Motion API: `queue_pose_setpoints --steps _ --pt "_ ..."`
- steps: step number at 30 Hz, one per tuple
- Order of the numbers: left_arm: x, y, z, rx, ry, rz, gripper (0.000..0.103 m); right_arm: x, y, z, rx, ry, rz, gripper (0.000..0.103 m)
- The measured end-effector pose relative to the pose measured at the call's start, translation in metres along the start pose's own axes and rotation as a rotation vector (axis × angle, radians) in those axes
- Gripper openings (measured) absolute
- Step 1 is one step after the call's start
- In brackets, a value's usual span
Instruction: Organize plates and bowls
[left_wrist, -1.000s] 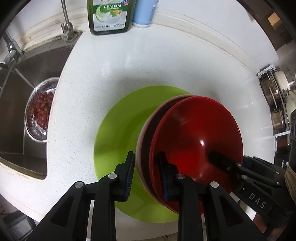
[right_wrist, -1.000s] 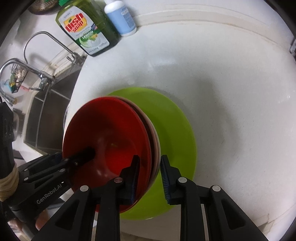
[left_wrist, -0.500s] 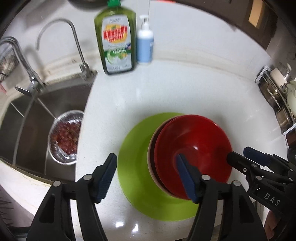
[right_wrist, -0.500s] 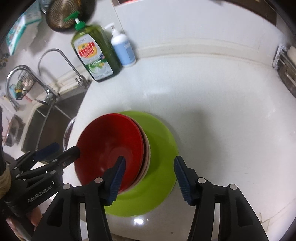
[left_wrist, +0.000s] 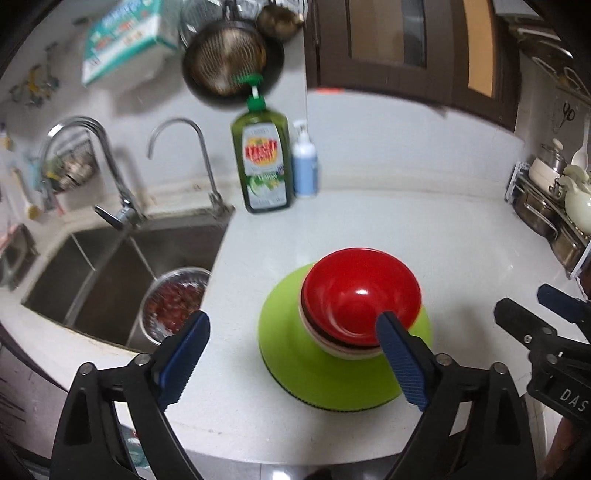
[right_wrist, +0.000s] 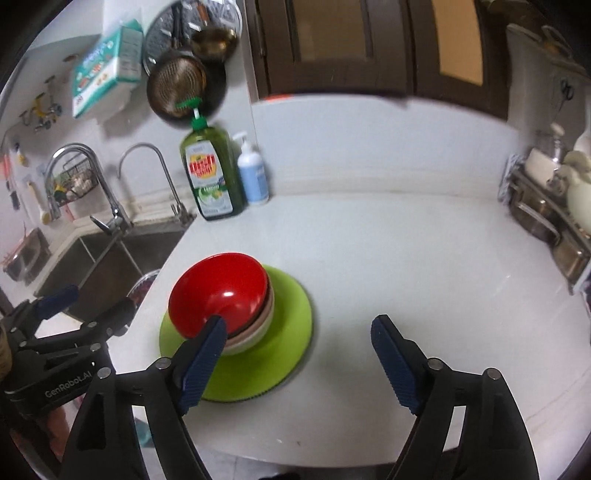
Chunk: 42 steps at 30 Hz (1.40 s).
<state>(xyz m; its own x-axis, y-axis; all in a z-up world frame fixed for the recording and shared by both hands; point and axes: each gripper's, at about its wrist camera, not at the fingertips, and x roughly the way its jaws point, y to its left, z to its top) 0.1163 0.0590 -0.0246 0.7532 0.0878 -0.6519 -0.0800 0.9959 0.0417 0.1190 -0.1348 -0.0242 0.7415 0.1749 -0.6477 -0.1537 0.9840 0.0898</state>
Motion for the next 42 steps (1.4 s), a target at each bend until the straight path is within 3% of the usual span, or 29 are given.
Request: queue_pose_setpoints --steps 6,16,42 --pt "-0.053 -0.007 -0.028 0.006 -0.119 0.047 0.101 -0.049 -0.006 -0.031 0.006 -0.086 0.002 0.084" --pt "-0.125 -0.012 -0.067 0.014 -0.169 0.062 0.102 -0.115 -0.005 -0.071 -0.001 -0.137 -0.001 0.084" --pt "-0.195 0.007 -0.102 0.061 -0.219 0.012 0.103 -0.193 0.035 -0.111 -0.006 -0.211 -0.046 0.084"
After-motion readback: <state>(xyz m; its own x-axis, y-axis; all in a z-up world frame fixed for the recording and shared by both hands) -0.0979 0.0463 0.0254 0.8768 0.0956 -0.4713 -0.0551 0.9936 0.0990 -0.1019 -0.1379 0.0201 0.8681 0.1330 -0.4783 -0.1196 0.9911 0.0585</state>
